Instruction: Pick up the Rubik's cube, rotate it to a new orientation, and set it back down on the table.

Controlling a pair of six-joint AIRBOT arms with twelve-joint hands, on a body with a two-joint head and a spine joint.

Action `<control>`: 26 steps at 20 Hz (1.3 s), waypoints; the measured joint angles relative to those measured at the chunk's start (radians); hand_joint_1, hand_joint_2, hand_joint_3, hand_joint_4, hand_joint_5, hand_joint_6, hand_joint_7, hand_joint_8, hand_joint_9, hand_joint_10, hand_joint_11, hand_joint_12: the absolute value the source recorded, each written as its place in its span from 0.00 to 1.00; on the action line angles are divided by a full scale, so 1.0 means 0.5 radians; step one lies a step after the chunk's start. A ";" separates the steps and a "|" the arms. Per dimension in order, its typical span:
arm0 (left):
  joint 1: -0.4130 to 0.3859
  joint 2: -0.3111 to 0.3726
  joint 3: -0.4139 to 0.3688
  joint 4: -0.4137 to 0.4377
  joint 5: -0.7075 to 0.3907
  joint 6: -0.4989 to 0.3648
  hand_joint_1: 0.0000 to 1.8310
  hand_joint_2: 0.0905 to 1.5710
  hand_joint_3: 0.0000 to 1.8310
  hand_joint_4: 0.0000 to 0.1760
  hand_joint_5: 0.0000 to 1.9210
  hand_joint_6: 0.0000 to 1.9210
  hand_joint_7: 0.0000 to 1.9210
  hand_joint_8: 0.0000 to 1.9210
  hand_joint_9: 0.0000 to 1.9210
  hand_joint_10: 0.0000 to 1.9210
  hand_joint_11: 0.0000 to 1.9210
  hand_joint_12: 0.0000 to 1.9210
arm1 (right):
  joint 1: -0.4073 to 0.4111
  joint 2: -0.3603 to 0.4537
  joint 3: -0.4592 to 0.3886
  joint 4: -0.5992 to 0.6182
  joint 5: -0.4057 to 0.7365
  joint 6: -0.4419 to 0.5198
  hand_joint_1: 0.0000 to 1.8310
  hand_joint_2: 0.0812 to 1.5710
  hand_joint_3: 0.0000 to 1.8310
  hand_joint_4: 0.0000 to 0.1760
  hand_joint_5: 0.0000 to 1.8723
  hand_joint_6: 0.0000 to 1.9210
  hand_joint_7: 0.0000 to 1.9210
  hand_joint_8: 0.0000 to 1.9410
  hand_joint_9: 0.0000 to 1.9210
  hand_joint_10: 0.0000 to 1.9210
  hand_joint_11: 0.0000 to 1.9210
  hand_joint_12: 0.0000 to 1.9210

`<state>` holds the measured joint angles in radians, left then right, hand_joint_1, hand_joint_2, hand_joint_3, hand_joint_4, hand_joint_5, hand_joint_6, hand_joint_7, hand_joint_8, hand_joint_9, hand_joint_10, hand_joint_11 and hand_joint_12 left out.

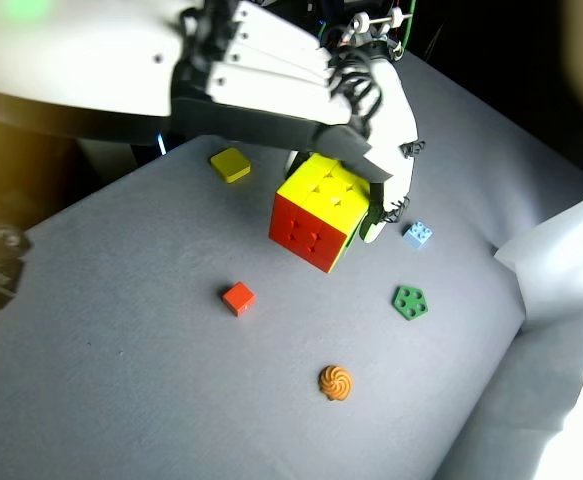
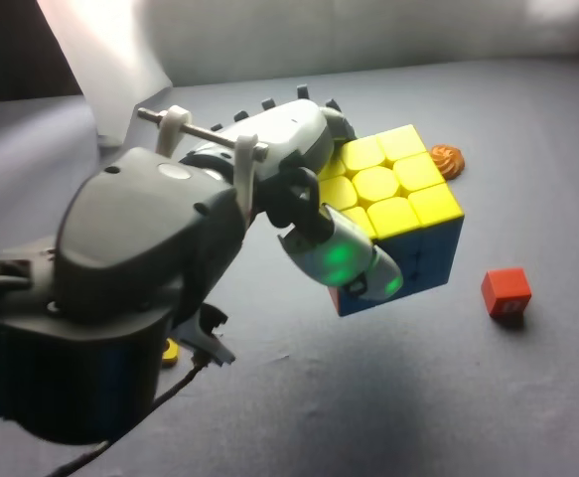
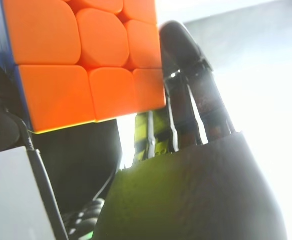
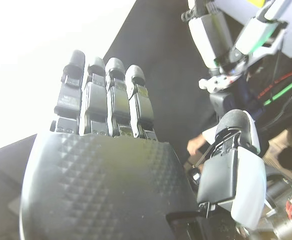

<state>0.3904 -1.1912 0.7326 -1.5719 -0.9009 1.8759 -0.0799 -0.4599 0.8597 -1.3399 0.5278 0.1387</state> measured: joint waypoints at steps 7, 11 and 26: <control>-0.030 0.002 0.005 0.029 0.008 -0.045 0.72 0.75 0.00 0.00 0.48 0.58 0.37 0.69 0.34 0.76 0.27 0.81 | -0.015 0.166 0.001 -0.294 0.166 0.095 0.04 0.67 0.00 0.00 0.12 0.00 0.31 0.03 0.31 0.07 0.04 0.61; -0.040 0.002 0.005 0.044 0.040 -0.082 0.67 0.75 0.00 0.00 0.50 0.55 0.35 0.73 0.32 0.62 0.24 0.81 | -0.117 0.142 0.000 -0.430 0.195 0.195 0.20 0.79 0.00 0.00 0.13 0.00 0.31 0.75 0.30 0.90 0.22 0.99; -0.053 0.002 -0.001 0.047 0.043 -0.098 0.66 0.75 0.00 0.00 0.49 0.56 0.36 0.74 0.31 0.64 0.22 0.83 | -0.263 -0.112 -0.047 -0.459 0.046 0.117 0.70 0.82 0.01 0.00 0.16 0.00 0.32 0.86 0.48 1.00 0.49 1.00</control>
<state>0.3641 -1.1900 0.7322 -1.5486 -0.8791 1.8271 -0.2115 -0.5159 0.8364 -1.5696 0.5507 0.1970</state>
